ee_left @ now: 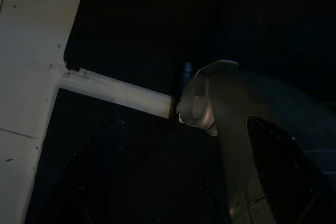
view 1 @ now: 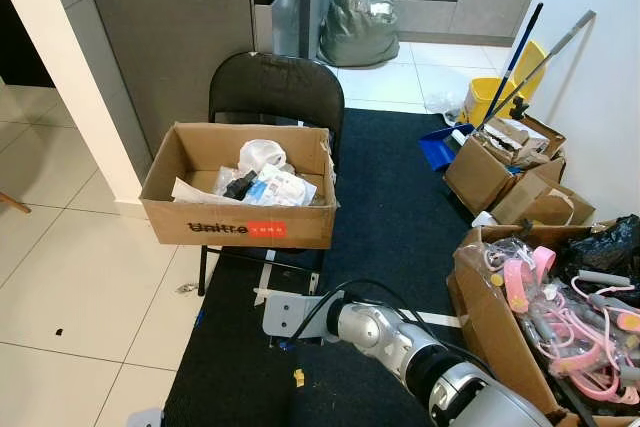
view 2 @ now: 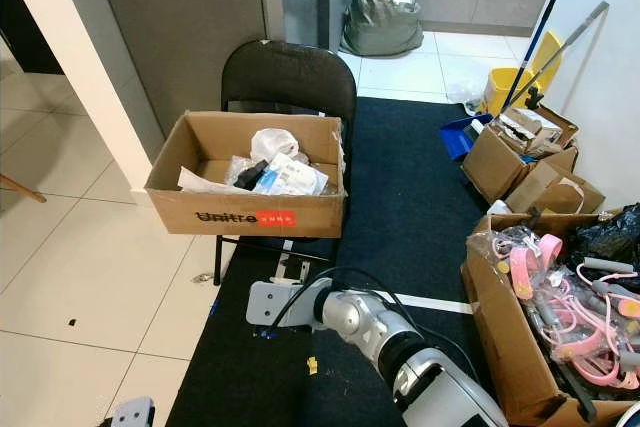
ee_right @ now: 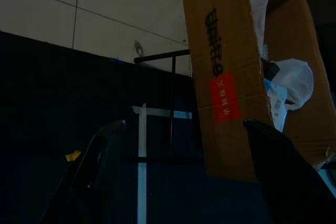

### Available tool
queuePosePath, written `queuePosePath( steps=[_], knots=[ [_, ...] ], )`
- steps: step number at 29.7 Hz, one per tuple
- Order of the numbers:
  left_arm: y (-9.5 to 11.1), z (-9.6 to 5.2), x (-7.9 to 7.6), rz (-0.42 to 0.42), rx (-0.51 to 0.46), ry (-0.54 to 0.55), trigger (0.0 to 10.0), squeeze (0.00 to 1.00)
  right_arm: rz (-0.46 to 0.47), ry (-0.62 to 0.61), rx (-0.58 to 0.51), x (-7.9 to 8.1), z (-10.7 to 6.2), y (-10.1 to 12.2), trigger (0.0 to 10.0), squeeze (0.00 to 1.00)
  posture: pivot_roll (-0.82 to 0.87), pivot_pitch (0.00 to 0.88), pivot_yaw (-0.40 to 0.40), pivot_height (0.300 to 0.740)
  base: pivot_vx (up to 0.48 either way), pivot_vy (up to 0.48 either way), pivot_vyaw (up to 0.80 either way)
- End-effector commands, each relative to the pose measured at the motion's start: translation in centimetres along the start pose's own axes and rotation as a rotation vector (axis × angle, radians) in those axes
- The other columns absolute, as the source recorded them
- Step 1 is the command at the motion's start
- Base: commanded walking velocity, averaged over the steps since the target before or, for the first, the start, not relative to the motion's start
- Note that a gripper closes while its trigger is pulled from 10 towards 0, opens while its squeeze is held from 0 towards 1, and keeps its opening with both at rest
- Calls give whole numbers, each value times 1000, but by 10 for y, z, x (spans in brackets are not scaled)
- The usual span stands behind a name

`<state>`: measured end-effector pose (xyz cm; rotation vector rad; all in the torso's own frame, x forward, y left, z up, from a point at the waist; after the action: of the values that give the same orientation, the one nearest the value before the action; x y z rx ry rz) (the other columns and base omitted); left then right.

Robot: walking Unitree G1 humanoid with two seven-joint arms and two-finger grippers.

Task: Picking trash to rubbish bin

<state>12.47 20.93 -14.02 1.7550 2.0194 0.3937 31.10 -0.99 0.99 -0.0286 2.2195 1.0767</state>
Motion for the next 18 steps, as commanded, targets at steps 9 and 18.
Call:
queuePosePath(
  steps=[9, 18],
  knots=[
    [-5, -3, 7, 2, 27, 14, 10000, 0, 1, -2, -6, -4, 0, 1, 10000, 0, 68, 0, 19, 740, 0, 0, 0],
    [-4, -1, 4, -1, 28, 13, 10000, 0, 0, -1, -6, -4, 0, 1, 10000, 0, 69, 0, 16, 740, 0, 0, 0]
  ],
)
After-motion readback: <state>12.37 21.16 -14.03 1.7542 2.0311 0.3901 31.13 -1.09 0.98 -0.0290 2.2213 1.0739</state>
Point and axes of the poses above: a point about 5 cm out from each wrist's last joint towards the gripper, its own z axis pointing out of the wrist towards the gripper, its own y axis along the axis of the wrist's last joint, x = y × z, the point moved 4 cm from there along z, pointing out of the wrist towards the gripper, and after that the axes turned 6 degrees about z, right-handed, at the moved point
